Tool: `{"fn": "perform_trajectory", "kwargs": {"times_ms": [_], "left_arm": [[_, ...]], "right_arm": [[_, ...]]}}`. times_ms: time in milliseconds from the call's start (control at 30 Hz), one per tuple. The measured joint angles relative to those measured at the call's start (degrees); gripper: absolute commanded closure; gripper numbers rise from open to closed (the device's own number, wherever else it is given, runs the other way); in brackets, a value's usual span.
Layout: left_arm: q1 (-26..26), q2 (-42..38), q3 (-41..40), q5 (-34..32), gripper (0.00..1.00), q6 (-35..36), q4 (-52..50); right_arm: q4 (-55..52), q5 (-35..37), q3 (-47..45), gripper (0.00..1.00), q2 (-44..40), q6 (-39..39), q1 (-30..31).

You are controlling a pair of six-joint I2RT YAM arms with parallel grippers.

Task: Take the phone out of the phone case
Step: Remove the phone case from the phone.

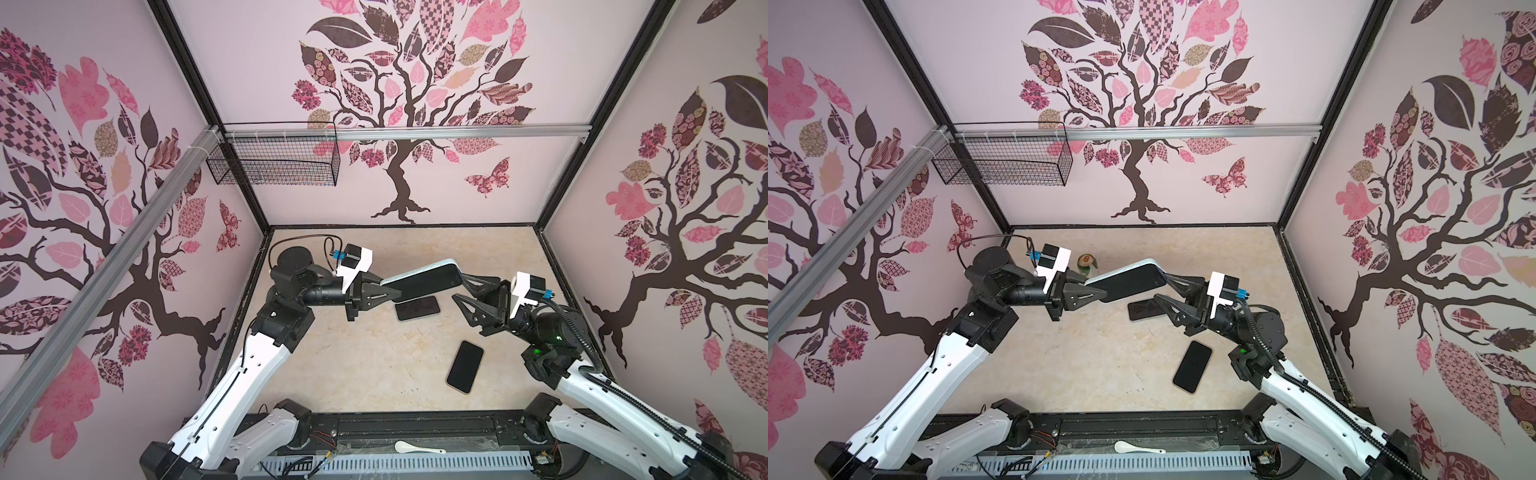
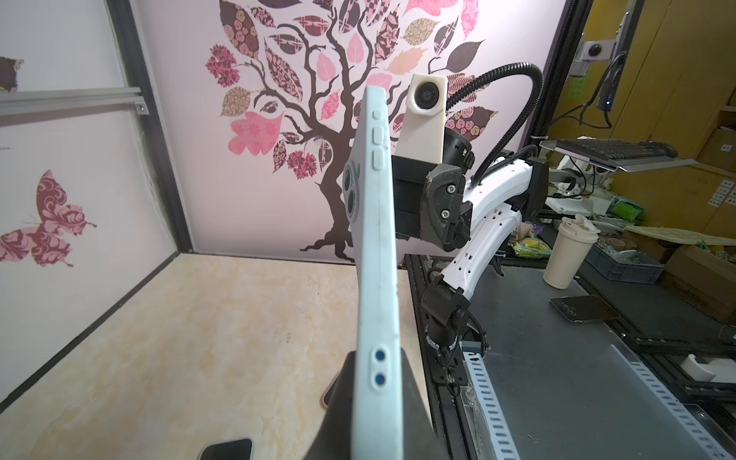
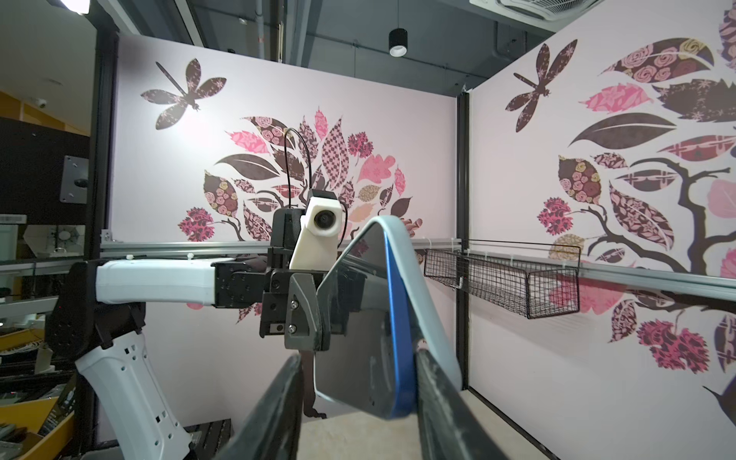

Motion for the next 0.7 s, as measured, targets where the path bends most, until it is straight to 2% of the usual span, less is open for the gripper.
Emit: {"fn": "perform_trajectory", "kwargs": {"times_ms": [167,333,533,700], "left_arm": [[-1.75,-0.35,-1.75,-1.03,1.0,-4.96,8.85],[-4.17,1.2,-1.73,-0.66,1.0,-5.31,10.64],[-4.63,0.96,-2.21,-1.42,1.0,-5.99,12.52],[-5.53,0.42,-7.17,-4.26,1.0,-13.03,23.8]], "right_arm": [[3.04,-2.75,3.93,0.55,3.15,2.64,0.9],[2.32,-7.32,7.48,0.56,6.03,3.34,2.93],[1.92,-7.43,7.65,0.6,5.77,3.04,3.06],[3.96,-6.36,7.65,0.61,6.47,4.79,3.5]]}}
